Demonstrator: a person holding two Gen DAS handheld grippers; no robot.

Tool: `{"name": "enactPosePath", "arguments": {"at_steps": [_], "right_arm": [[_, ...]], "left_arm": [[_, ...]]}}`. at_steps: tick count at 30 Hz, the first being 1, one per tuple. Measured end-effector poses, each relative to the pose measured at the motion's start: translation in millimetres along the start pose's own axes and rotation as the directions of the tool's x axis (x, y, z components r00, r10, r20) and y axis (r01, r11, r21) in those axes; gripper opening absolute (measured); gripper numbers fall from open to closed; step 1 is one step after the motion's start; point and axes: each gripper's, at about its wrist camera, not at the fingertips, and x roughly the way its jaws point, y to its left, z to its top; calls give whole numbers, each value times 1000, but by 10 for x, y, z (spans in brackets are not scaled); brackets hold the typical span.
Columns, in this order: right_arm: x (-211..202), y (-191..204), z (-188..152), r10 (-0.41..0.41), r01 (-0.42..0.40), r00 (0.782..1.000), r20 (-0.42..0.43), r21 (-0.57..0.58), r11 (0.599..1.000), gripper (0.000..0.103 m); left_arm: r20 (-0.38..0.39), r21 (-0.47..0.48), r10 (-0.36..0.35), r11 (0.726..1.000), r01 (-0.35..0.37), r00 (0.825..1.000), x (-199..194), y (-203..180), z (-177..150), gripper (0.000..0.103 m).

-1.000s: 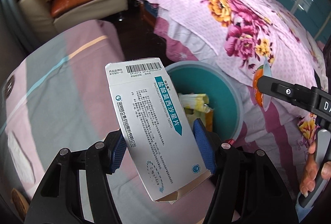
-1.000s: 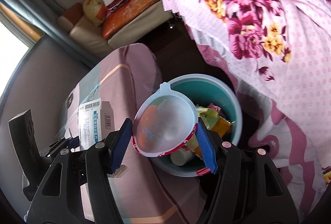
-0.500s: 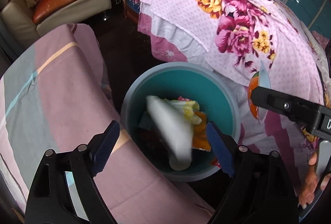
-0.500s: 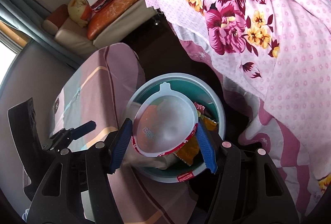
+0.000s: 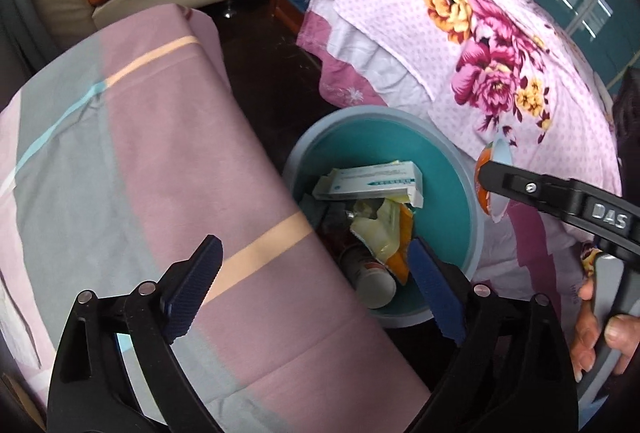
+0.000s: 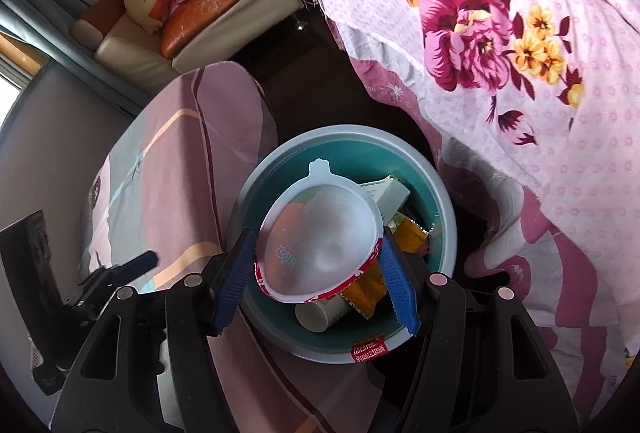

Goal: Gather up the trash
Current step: 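Open the left tool to drop the box while the right tool releases the lid, then move both open tools back toward the tissue and brown bowl on the table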

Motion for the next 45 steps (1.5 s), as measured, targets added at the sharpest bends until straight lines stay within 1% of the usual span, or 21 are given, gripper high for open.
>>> {"name": "enactPosePath", "arguments": {"at_steps": [4, 10, 12, 17, 28, 32, 37, 45], "right_arm": [[93, 66, 1, -17, 17, 1000, -26, -9, 1000, 60], [239, 214, 7, -29, 27, 998, -50, -37, 999, 60], [268, 237, 11, -35, 33, 998, -54, -36, 999, 70], [311, 316, -5, -49, 47, 997, -63, -38, 998, 70], [200, 459, -55, -77, 74, 995, -64, -53, 996, 73], [136, 601, -97, -76, 71, 995, -58, -79, 994, 74], [53, 861, -167, -73, 66, 996, -49, -127, 990, 75], [-58, 1427, -336, -64, 53, 997, -42, -229, 972, 75]], "left_arm": [[20, -32, -11, 999, 11, 1000, -128, 153, -36, 95], [28, -86, -25, 996, 27, 999, -221, 380, -102, 95], [30, -99, -28, 995, 30, 999, -237, 439, -120, 95], [28, -132, -33, 991, 37, 999, -255, 585, -193, 95], [36, -182, -55, 981, 60, 998, -372, 817, -387, 95], [44, -194, -53, 979, 60, 998, -463, 898, -468, 95], [76, -217, -46, 974, 61, 996, -661, 1045, -597, 95], [117, -265, -26, 962, 57, 993, -955, 1349, -840, 95]]}}
